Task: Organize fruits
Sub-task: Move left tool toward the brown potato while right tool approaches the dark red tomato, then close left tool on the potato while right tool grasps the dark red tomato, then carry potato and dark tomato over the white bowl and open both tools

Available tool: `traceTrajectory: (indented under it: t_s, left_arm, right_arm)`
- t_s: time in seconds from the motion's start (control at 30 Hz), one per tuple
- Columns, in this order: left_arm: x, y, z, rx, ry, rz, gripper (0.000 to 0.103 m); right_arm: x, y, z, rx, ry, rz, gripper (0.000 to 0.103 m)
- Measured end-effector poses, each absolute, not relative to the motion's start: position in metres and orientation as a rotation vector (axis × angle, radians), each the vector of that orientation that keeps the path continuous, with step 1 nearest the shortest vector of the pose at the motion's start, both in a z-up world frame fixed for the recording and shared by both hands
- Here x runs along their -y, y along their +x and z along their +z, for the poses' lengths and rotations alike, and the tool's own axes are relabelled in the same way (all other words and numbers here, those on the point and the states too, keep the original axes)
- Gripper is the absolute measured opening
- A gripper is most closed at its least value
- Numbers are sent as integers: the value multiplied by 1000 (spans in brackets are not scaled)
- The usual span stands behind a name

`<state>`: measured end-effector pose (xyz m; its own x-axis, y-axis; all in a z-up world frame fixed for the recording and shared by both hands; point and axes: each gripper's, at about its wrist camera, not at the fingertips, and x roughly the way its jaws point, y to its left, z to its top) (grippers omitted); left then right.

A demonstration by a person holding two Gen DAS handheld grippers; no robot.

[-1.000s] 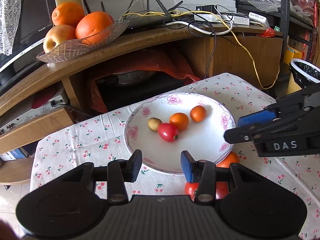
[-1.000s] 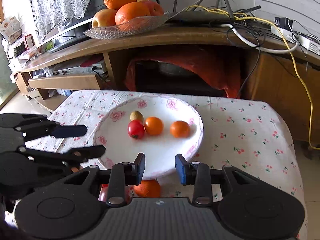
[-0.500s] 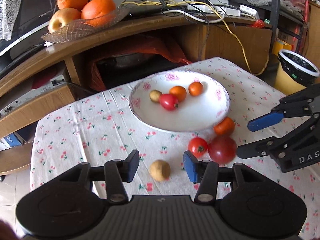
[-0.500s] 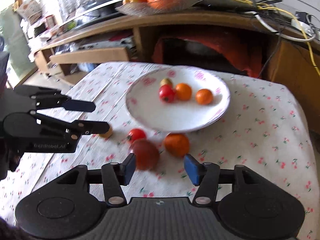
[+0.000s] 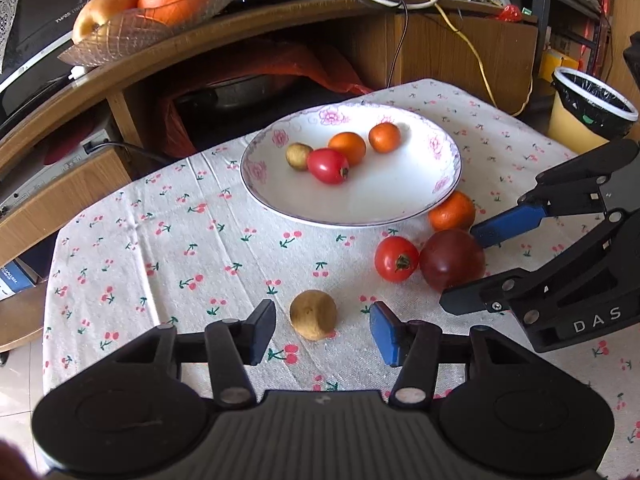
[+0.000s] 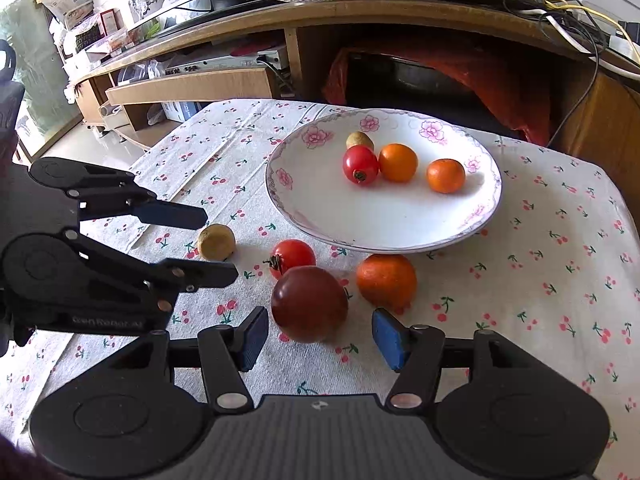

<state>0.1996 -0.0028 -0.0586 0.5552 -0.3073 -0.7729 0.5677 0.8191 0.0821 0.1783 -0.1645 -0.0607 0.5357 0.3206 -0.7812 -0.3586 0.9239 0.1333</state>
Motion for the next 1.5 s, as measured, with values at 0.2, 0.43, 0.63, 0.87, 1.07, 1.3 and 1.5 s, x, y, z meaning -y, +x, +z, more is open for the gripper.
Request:
traceTrajectory:
  t_s: [0.2, 0.43, 0.63, 0.87, 1.07, 1.3, 1.5]
  left_arm:
    - [10, 202, -61, -831, 366, -516, 55]
    - [10, 203, -59, -836, 340, -500, 35]
    - [11, 194, -49, -828, 324, -518, 35]
    - [32, 150, -37, -841, 309, -610, 35]
    - [53, 109, -49, -855, 405, -658, 35]
    - [47, 100, -54, -867, 397, -603, 48]
    - [46, 97, -55, -865, 382, -591, 52]
  right_arm:
    - [162, 180, -63, -924, -46, 405, 50]
    - [159, 181, -61, -940, -48, 408, 33]
    - [172, 166, -54, -950, -32, 376, 33]
    - [195, 126, -43, -959, -41, 309, 33]
    - [208, 90, -48, -978, -76, 257, 33]
    - [209, 85, -51, -968, -92, 262, 37]
    - [217, 83, -48, -944, -68, 283, 53]
